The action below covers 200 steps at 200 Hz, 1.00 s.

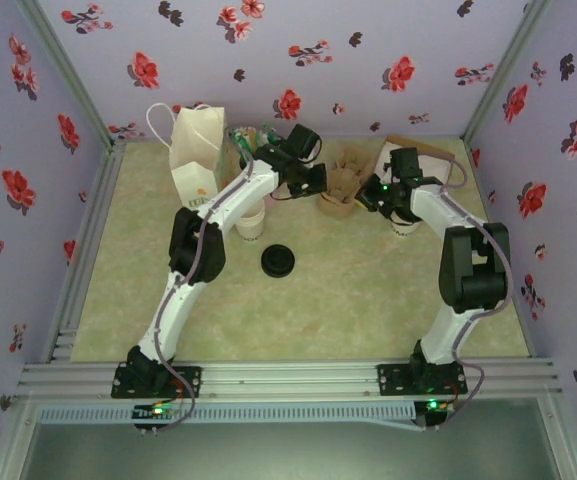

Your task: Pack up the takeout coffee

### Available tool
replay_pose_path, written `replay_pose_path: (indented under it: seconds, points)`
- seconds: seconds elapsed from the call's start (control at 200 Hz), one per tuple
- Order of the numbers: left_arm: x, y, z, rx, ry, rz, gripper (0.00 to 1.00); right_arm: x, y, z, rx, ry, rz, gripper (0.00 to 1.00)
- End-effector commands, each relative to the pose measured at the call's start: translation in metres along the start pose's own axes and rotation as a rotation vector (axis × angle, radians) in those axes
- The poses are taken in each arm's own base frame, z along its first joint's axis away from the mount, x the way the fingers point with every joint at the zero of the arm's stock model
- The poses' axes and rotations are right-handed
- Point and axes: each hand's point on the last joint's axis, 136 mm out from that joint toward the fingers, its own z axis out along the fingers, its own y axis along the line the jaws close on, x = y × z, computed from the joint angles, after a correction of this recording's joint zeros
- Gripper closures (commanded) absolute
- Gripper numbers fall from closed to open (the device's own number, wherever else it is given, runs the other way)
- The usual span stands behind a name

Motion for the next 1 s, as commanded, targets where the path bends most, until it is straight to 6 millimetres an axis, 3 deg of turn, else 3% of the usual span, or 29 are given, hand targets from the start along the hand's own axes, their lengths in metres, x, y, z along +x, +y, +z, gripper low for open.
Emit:
replay_pose_path:
  seconds: [0.0, 0.175, 0.28, 0.385, 0.5, 0.995]
  points:
    - [-0.002, -0.009, -0.006, 0.026, -0.006, 0.029, 1.0, -0.002, 0.022, -0.002, -0.061, 0.01, -0.05, 1.0]
    - [-0.005, -0.015, -0.01, 0.044, -0.018, 0.032, 1.0, -0.006, 0.03, -0.009, -0.08, -0.002, -0.066, 0.99]
    - [-0.008, -0.019, -0.016, 0.056, -0.031, 0.034, 1.0, -0.009, 0.035, -0.014, -0.095, -0.011, -0.077, 0.73]
    - [-0.012, -0.023, -0.023, 0.067, -0.047, 0.032, 1.0, -0.011, 0.04, -0.019, -0.105, -0.019, -0.088, 0.56]
    - [-0.015, -0.027, -0.03, 0.084, -0.062, 0.025, 1.0, -0.013, 0.042, -0.025, -0.108, -0.031, -0.093, 0.46]
    - [-0.028, -0.061, -0.071, 0.221, -0.127, -0.008, 1.0, -0.021, 0.074, -0.063, -0.198, -0.126, -0.148, 0.35]
